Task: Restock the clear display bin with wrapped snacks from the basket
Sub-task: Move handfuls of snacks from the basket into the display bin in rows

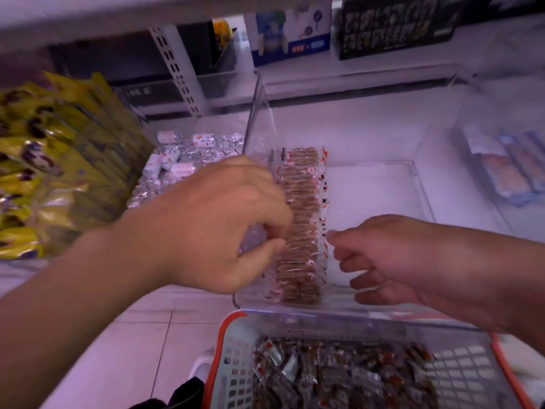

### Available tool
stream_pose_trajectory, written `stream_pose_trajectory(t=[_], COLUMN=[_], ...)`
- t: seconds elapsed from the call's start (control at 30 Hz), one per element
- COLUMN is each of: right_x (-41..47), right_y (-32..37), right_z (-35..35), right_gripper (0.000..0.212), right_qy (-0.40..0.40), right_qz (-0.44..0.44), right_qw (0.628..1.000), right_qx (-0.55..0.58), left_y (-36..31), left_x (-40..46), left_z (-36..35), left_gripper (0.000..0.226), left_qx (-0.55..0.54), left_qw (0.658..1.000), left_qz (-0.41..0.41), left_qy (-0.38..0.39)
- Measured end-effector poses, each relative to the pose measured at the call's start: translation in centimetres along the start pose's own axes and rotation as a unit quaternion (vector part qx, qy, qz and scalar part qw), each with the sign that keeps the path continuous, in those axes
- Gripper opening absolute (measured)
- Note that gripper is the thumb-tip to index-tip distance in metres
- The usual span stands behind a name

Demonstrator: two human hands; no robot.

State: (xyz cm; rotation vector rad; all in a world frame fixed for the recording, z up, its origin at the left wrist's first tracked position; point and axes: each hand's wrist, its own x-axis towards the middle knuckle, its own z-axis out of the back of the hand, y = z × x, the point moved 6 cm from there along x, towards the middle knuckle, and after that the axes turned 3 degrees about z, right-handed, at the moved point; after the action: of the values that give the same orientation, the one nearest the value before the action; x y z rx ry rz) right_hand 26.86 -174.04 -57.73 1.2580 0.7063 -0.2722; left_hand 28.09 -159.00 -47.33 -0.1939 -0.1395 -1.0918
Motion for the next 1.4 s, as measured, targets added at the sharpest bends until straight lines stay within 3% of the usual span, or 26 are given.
stream_pose_trajectory(t=[0.13, 0.23, 0.33, 0.37, 0.43, 0.5, 0.6, 0.83, 0.9, 0.93, 0.97, 1.0, 1.03, 1.1, 1.13, 1.2, 1.27, 1.3, 1.33, 1.4], right_x=[-1.0, -2.2, -4.0, -4.4, -3.8, -1.8, 0.8, 3.2, 1.6, 0.7, -0.6, -2.5, -5.2, -9.9, -10.6, -9.0, -4.7, -3.2, -2.2, -1.7], right_y=[2.7, 4.5, 6.1, 6.1, 5.3, 4.4, 5.8, 6.4, 6.8, 7.1, 7.6, 8.1, 8.1, 3.6, -0.3, -8.7, -17.5, -22.1, -26.5, -33.9], right_z=[-2.2, -4.3, -5.6, -5.5, -4.1, -1.4, 0.2, -3.0, -1.7, -0.7, 0.3, 1.1, 1.4, 0.9, 0.2, -1.9, -4.8, -6.6, -7.6, -8.0], right_gripper=[0.049, 0.057, 0.04, 0.051, 0.083, 0.106, 0.093, 0.086, 0.079, 0.074, 0.067, 0.054, 0.039, 0.033, 0.037, 0.04, 0.022, 0.02, 0.04, 0.072], right_qy=[0.114, 0.167, 0.224, 0.228, 0.182, 0.066, -0.063, 0.011, -0.017, -0.066, -0.144, -0.235, -0.318, -0.403, -0.413, -0.376, -0.196, -0.071, 0.013, 0.059], right_qz=[0.011, -0.015, -0.021, -0.022, -0.054, -0.102, -0.021, 0.032, 0.037, 0.064, 0.12, 0.22, 0.341, 0.501, 0.504, 0.425, 0.258, 0.163, 0.072, -0.077], right_qw=[0.993, 0.985, 0.969, 0.967, 0.979, 0.992, 0.997, 0.989, 0.995, 0.995, 0.982, 0.942, 0.877, 0.759, 0.749, 0.798, 0.891, 0.922, 0.936, 0.937], right_qx=[0.038, 0.049, 0.105, 0.111, 0.069, 0.038, 0.034, 0.143, 0.096, 0.04, -0.033, -0.096, -0.118, -0.105, -0.121, -0.202, -0.317, -0.343, -0.344, -0.335], left_y=[-0.3, -0.8, -0.9, -1.0, -0.8, -0.5, -0.1, -0.5, -0.7, -1.0, -1.6, -2.3, -3.5, -6.3, -7.6, -9.9, -10.8, -10.7, -10.6, -11.6], left_x=[-1.5, -1.0, -0.9, -1.0, -1.1, -1.2, -1.1, -1.0, -1.3, -1.5, -1.9, -2.4, -3.0, -4.2, -4.8, -5.7, -6.6, -7.7, -9.4, -14.1], left_z=[-0.5, -0.5, -0.1, -0.1, -0.1, -0.2, -0.3, 0.2, 0.3, 0.5, 0.6, 0.9, 1.1, 0.7, -0.4, -4.6, -11.9, -16.1, -20.5, -28.7], left_gripper=[0.032, 0.033, 0.03, 0.03, 0.031, 0.03, 0.014, 0.002, 0.004, 0.006, 0.007, 0.007, 0.007, 0.011, 0.011, 0.01, 0.01, 0.014, 0.021, 0.041], left_qx=[-0.076, -0.105, -0.121, -0.122, -0.123, -0.132, -0.139, -0.143, -0.132, -0.119, -0.097, -0.068, -0.041, -0.022, -0.02, -0.011, -0.005, -0.005, -0.025, -0.134], left_qw=[0.987, 0.979, 0.976, 0.977, 0.977, 0.975, 0.971, 0.972, 0.974, 0.975, 0.975, 0.974, 0.972, 0.967, 0.969, 0.986, 0.996, 0.98, 0.948, 0.841], left_qz=[0.047, 0.039, 0.037, 0.038, 0.048, 0.071, 0.121, 0.131, 0.134, 0.14, 0.146, 0.142, 0.123, 0.059, 0.029, 0.012, 0.083, 0.163, 0.255, 0.452], left_qy=[-0.135, -0.171, -0.176, -0.173, -0.166, -0.164, -0.156, -0.135, -0.127, -0.127, -0.136, -0.162, -0.198, -0.245, -0.243, -0.164, 0.011, 0.112, 0.19, 0.267])
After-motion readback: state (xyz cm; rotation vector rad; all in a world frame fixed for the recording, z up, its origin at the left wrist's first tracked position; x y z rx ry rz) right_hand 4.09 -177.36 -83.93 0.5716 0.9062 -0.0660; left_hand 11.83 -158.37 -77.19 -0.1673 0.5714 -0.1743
